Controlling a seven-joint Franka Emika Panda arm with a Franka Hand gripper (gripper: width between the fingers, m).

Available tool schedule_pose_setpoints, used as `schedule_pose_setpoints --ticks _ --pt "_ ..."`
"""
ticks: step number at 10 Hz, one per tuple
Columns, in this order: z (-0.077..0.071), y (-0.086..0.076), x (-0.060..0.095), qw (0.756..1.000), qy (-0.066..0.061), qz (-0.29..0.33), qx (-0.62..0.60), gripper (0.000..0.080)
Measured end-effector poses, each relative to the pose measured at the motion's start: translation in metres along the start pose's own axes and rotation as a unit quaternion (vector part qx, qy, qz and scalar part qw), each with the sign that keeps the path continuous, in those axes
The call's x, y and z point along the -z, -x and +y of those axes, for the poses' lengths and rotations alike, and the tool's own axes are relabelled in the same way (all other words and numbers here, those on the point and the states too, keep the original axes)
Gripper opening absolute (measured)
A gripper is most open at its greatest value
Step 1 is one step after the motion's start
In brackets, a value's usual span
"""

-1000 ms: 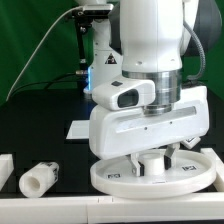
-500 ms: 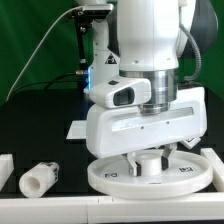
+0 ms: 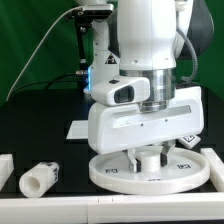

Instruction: Assemble round table

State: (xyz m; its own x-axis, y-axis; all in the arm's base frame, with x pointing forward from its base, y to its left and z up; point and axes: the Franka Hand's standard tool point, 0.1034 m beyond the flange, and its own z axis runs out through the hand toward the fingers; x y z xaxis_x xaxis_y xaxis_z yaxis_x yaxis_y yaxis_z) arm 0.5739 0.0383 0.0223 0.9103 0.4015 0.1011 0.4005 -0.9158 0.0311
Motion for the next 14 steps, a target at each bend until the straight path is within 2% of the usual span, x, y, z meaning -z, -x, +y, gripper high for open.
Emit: schedule_pose_setpoints --ticks 2,3,6,8,10,14 --pt "0.002 -0.005 0.001 1.0 0.006 0.014 0.014 0.0406" --pt "0.01 -0.005 0.002 1.0 0.01 0.019 0.023 0.0406" --pt "0.008 -0.004 0.002 1.0 0.009 0.018 0.018 0.0406" --pt "-0.004 0.007 0.0 1.0 0.004 0.008 0.012 0.0406" --pt "-0.008 0.009 -0.005 1.0 0.002 0.005 0.014 0.0406" --pt "-0.006 0.005 -0.011 1.0 0.002 0.003 0.003 0.0406"
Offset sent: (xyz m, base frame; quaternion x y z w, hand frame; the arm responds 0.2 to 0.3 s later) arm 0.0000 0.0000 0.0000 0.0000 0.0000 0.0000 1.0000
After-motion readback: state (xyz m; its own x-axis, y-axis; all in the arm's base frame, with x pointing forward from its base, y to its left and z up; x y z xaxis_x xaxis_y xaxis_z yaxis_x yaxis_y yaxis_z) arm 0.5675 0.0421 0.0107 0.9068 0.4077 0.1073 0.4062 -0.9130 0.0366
